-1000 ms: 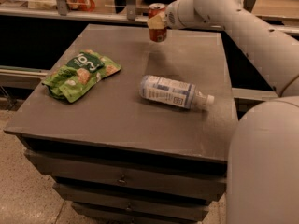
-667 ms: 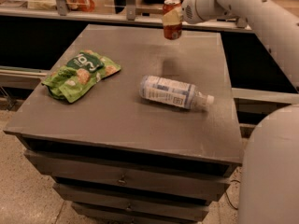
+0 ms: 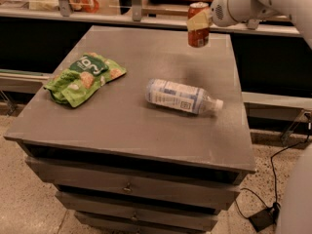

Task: Move coke can near blue plastic bottle

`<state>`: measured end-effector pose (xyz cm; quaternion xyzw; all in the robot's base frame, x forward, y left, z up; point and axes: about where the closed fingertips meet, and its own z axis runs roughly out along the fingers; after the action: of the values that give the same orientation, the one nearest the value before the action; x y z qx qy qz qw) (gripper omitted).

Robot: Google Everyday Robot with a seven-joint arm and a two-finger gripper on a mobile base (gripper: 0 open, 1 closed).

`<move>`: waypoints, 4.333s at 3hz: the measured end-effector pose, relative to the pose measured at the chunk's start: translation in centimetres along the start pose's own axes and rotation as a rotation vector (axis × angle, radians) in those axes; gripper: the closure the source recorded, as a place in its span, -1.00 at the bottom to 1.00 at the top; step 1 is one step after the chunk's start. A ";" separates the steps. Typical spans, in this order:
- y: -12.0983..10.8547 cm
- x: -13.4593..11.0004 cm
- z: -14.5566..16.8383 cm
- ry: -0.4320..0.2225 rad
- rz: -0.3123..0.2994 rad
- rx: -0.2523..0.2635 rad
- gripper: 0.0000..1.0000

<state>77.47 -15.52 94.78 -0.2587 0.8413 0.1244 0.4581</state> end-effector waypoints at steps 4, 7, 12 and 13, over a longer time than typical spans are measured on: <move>7.9 5.8 -6.6 -0.001 0.094 -0.017 1.00; 11.8 9.4 -5.8 -0.044 0.104 0.025 0.96; 12.7 11.1 -6.7 -0.053 0.104 0.034 -1.00; 12.8 10.9 -7.2 -0.064 0.133 0.032 -1.00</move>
Offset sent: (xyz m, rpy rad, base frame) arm -0.1265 0.0008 -0.0063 0.0655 0.0646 -0.0373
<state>60.46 -11.57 89.25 -0.1909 0.8434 0.1492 0.4796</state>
